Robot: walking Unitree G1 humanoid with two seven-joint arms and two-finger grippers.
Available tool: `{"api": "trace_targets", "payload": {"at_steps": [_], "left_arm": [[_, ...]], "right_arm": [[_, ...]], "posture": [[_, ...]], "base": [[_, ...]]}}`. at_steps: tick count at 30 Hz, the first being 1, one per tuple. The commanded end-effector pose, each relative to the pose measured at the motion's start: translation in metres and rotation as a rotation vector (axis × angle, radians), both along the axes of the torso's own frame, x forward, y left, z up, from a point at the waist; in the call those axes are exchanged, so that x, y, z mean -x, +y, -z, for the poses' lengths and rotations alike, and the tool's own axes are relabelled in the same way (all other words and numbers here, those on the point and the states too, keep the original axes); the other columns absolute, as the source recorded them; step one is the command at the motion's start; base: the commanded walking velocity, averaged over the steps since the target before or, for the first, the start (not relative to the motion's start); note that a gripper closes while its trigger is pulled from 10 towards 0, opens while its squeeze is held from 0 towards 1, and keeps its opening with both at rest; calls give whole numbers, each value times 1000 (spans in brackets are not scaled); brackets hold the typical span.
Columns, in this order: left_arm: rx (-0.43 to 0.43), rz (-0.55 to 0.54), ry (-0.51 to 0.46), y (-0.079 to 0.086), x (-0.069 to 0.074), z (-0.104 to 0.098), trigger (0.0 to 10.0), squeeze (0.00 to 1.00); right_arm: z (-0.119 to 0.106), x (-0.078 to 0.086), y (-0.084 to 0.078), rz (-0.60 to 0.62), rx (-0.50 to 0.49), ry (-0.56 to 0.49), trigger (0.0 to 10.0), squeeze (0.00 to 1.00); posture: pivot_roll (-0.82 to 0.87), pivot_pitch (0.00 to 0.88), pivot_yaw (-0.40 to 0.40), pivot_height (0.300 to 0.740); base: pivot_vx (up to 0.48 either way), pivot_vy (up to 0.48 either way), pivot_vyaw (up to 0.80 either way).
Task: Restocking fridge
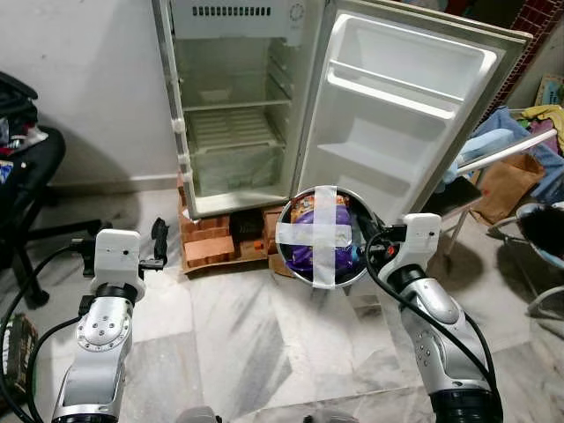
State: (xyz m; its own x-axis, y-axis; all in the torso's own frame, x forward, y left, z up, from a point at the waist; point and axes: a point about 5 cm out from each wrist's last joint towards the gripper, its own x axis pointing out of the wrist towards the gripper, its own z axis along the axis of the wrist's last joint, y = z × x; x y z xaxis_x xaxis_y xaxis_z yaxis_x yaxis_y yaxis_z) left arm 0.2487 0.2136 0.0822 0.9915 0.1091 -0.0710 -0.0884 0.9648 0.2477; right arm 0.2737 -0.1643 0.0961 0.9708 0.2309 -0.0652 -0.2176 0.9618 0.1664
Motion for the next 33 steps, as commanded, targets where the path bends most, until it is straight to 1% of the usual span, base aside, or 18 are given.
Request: {"api": "trace_targets", "payload": {"at_steps": [1,8,11,15,23,25,27,33], "left_arm": [[4,26,-18,-10,-1,-2,10000,0],[29,19,-50,-10,-2,-5,10000,0],[40,17,-56,-10,-3,-5,10000,0],[55,37,-50,-15,-4,-4,10000,0],[62,42,-49,-16,-6,-3,10000,0],[64,43,-47,-16,-6,-3,10000,0],[65,42,-41,-17,-6,-2,10000,0],[60,46,-30,-18,-6,0,10000,0]], "right_arm": [[-8,-2,-10,35,9,-30,10000,0],[-8,-4,-8,35,7,-30,10000,0],[-8,-4,-8,33,7,-32,10000,0],[-9,-4,-6,22,30,-47,10000,0],[-10,-5,-2,21,21,-51,10000,0],[-10,-6,0,9,15,-52,10000,0],[-12,-5,7,-33,31,-65,10000,0],[-13,-6,8,-21,17,-67,10000,0]], "posture": [[18,33,-90,740],[19,33,-93,740],[20,32,-92,740],[20,34,-93,740],[23,32,-98,740],[23,32,-98,740],[23,31,-98,740],[23,29,-103,740]], "base": [[292,382,0],[358,312,0],[436,0,0],[471,0,0],[480,0,0],[480,0,0],[480,0,0],[480,0,0]]}}
